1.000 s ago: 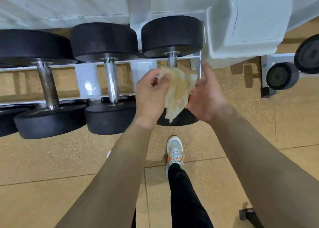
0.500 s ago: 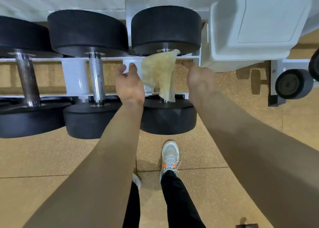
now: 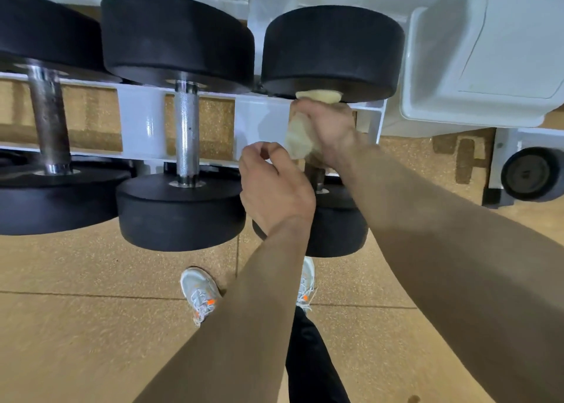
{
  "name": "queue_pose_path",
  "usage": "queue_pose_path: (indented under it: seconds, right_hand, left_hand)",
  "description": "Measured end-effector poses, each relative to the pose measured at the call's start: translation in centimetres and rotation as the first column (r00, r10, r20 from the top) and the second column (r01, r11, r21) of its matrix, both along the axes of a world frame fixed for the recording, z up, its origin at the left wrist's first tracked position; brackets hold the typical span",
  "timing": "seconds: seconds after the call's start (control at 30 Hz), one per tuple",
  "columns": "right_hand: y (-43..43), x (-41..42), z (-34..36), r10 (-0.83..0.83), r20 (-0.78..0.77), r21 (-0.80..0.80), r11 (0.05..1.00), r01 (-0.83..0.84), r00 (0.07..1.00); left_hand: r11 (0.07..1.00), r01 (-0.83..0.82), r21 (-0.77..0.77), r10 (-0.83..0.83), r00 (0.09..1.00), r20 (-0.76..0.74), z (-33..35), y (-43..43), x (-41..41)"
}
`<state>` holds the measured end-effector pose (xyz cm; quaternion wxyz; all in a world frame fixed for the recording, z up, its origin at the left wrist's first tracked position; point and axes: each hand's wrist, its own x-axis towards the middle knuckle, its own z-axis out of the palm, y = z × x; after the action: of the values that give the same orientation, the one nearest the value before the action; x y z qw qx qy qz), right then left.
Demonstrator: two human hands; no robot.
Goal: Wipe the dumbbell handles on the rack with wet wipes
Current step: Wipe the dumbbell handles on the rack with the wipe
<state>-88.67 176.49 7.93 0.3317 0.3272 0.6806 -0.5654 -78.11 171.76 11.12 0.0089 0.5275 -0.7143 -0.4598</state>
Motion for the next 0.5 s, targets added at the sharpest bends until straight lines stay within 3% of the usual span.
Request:
queue_pose_path:
  seconds: [0.13,0.27,0.33,0.4,0.5]
  right_hand:
    - [2.1,-0.8,-1.7,0.05,0.091,-0.427,0.904,-0.007,0.995]
    - [3.1,-0.5,-3.5,0.092,0.205,-0.645,0.761,0.064,0.975]
    - [3.5,0.1,-3.1,0.17,0.162,-0.614,0.788,-0.036,0.972]
    - [3.7,0.5,-2.0,0.184,0.137,-0.483,0.87,-0.097,0.973]
    - [2.7,1.6,-0.7,0.305,0.011,-0.064,0.951,-0.304,0.952]
  left_hand:
    - [1.0,0.016,0.003,-0.016,1.0,0.005,0.0,0.1,0.1]
    - [0.998,0.056,-0.001,-0.056,0.998,0.019,0.1,0.1,-0.1]
    - [0.998,0.068,-0.009,-0.068,0.997,0.022,0.3,0.1,-0.3]
    - [0.999,0.049,-0.006,-0.049,0.999,0.017,0.5,0.2,-0.2]
    - [0.999,0.051,-0.01,-0.051,0.999,0.017,0.8,0.3,-0.2]
